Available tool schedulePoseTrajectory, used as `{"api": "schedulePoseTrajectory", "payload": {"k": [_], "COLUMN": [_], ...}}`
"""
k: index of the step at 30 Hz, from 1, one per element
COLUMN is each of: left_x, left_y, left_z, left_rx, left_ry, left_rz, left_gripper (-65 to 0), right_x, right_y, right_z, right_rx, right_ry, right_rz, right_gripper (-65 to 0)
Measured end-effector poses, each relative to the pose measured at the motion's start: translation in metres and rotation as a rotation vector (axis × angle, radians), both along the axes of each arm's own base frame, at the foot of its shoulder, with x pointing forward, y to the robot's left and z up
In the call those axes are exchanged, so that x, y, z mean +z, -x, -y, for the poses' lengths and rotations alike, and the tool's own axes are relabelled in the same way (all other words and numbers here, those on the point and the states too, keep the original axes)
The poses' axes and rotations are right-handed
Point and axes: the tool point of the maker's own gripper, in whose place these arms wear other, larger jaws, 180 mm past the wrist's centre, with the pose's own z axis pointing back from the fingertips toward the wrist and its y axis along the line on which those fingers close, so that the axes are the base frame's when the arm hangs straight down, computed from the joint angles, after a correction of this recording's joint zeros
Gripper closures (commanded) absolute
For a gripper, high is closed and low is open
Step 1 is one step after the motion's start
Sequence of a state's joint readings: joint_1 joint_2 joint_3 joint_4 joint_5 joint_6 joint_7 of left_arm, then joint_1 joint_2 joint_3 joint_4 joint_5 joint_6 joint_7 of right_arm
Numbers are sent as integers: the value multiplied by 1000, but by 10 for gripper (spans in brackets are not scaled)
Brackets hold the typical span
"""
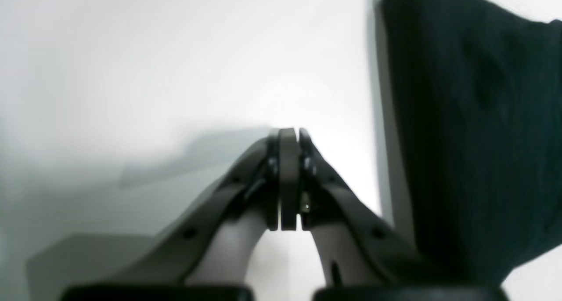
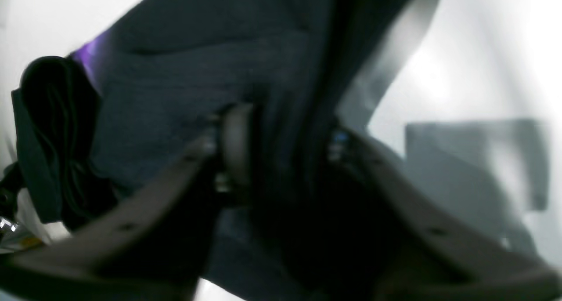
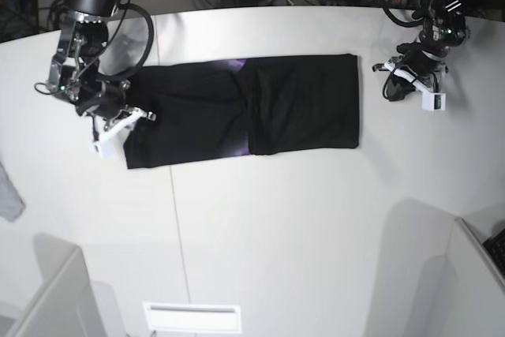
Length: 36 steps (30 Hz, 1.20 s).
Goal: Fold the T-shirt properly
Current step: 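Grasp the strip's other end with the right gripper and lift it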
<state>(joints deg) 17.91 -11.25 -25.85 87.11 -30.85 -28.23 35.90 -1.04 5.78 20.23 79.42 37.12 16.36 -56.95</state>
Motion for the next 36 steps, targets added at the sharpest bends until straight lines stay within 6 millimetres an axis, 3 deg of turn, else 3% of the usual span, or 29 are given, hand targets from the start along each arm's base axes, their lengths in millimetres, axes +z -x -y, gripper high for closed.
{"api": "schedulePoseTrajectory", "payload": {"k": [2,12,15,21,25,36], "left_x": [-2,-6,-6,-8,-8,-1], "left_y": [-6,-32,-38,-39,-39,-38], "left_z": [16,73,85,118,117,99], "left_rx": [-59,-149,-174,-273,-275,-294], "left_ry": [-11,-53,-63,-64,-67,-145], "left_rz": [2,32,36,36,35,22], "left_gripper": [0,0,0,0,0,0], "right_x": [0,4,13,42,53,99], "right_y": [0,-8,-12,-18,-21,-16], "right_z": [-1,6,9,-14,-26,-88], "right_rx": [1,-9,-58,-69,-40,127], "right_ry": [-3,64,120,133,138,93], "right_rz": [-3,42,63,133,163,305], "right_gripper": [0,0,0,0,0,0]}}
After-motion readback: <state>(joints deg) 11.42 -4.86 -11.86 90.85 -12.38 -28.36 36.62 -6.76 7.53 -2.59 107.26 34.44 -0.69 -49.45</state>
